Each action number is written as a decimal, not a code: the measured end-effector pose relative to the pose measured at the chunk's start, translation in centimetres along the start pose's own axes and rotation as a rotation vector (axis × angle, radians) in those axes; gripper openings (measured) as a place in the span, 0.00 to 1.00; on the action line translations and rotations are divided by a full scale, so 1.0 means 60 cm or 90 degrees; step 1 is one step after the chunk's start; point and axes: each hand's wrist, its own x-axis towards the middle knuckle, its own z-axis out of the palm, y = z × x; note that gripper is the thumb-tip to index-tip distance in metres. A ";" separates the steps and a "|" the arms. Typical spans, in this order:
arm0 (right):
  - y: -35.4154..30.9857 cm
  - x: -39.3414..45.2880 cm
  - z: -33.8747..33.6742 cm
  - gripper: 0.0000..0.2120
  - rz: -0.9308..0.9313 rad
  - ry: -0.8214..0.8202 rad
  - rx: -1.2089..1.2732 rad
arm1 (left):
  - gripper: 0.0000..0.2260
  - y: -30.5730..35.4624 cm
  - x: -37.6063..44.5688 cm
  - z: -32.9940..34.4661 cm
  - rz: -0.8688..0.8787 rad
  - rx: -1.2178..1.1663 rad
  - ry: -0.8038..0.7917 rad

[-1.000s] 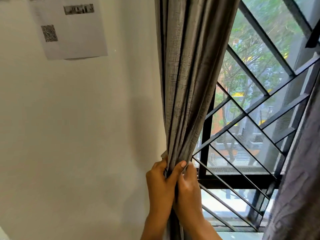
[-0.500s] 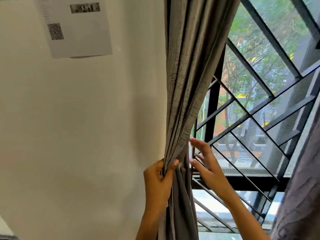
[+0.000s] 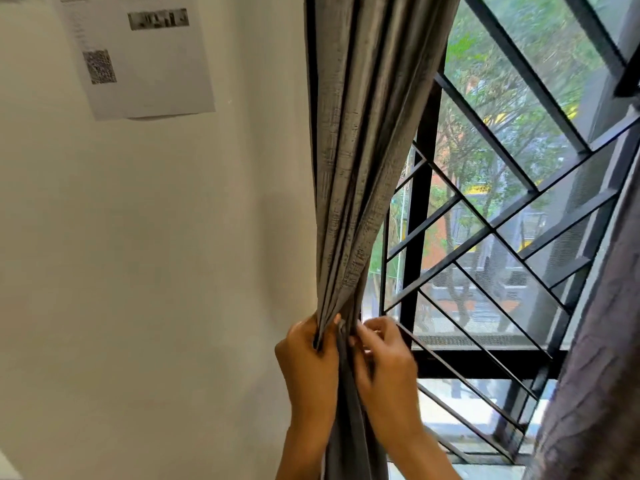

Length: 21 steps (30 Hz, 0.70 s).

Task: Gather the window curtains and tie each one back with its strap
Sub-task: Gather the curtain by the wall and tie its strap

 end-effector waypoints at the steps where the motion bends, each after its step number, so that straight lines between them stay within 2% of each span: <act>1: -0.005 -0.012 0.008 0.14 -0.001 -0.014 0.003 | 0.06 -0.002 -0.003 0.004 0.008 0.021 0.015; 3: -0.004 -0.018 0.012 0.18 -0.015 -0.046 0.026 | 0.07 -0.005 -0.013 0.011 0.008 0.039 0.034; 5: 0.002 -0.021 0.008 0.09 0.017 -0.080 0.072 | 0.08 -0.002 -0.025 0.015 -0.014 0.041 0.024; 6: 0.007 -0.023 0.006 0.06 0.014 -0.111 0.044 | 0.09 0.000 -0.032 0.017 -0.019 0.047 0.013; 8: 0.004 -0.029 0.004 0.05 0.044 -0.108 0.063 | 0.12 0.004 -0.042 0.018 0.026 0.087 -0.005; 10: 0.004 -0.034 0.011 0.09 0.034 -0.073 0.134 | 0.11 0.009 -0.045 0.015 0.044 0.105 0.009; 14: 0.013 -0.025 0.000 0.13 0.025 -0.106 0.260 | 0.05 0.016 -0.042 0.007 0.027 0.084 0.073; 18: 0.042 0.022 -0.017 0.17 0.053 -0.123 0.262 | 0.02 0.000 -0.022 -0.008 0.031 0.084 0.073; 21: 0.038 0.064 -0.028 0.27 -0.001 -0.261 0.273 | 0.02 -0.003 -0.012 -0.019 0.020 0.042 0.013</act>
